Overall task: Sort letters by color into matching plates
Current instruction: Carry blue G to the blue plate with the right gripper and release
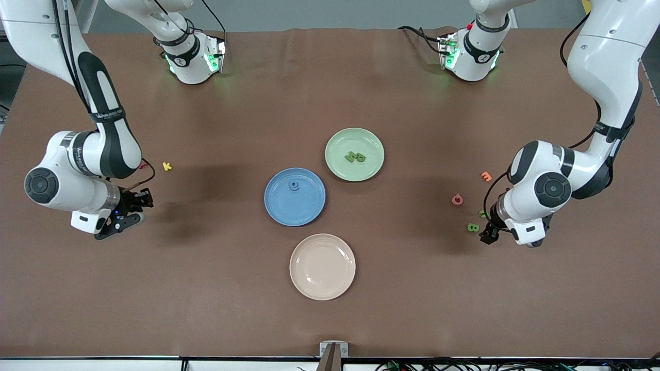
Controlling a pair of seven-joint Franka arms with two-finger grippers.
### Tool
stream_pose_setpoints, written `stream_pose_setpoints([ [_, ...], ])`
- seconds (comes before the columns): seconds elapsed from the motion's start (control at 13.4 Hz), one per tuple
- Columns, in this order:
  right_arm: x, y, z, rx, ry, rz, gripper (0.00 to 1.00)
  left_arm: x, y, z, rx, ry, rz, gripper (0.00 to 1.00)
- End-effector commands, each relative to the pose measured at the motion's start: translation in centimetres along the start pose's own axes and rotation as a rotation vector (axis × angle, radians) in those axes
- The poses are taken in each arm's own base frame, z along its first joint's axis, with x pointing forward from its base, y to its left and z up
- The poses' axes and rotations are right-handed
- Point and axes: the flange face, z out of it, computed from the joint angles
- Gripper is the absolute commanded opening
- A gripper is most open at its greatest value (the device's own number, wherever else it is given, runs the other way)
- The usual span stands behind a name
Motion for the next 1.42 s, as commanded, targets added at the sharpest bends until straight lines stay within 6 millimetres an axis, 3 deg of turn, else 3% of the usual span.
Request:
stream_pose_setpoints([
  [0.0, 3.4, -5.5, -2.7, -0.028, -0.018, 0.095, 0.16, 0.3, 1.3, 1.3, -0.021, -0.007, -0.1, 0.95],
  [0.15, 5.8, -12.9, -3.1, -0.042, -0.016, 0.206, 0.16, 0.1, 1.4, 2.1, -0.026, -0.016, -0.126, 0.89],
  [0.37, 8.8, -23.1, -1.6, -0.04, -0.006, 0.348, 0.16, 0.1, 1.1, 3.3, -0.011, -0.027, -0.13, 0.87],
  [0.67, 12.3, -31.1, 0.7, 0.047, -0.009, 0.464, 0.16, -0.4, 1.0, 4.1, 0.002, -0.033, -0.119, 0.82],
  [0.97, 13.9, -37.3, 4.0, 0.037, 0.033, 0.523, 0.16, -0.6, 0.9, 5.0, 0.012, -0.011, -0.086, 0.7],
  [1.34, 14.9, -41.2, 6.2, 0.038, 0.061, 0.549, 0.16, -0.9, 0.8, 5.6, 0.019, -0.012, -0.077, 0.55],
])
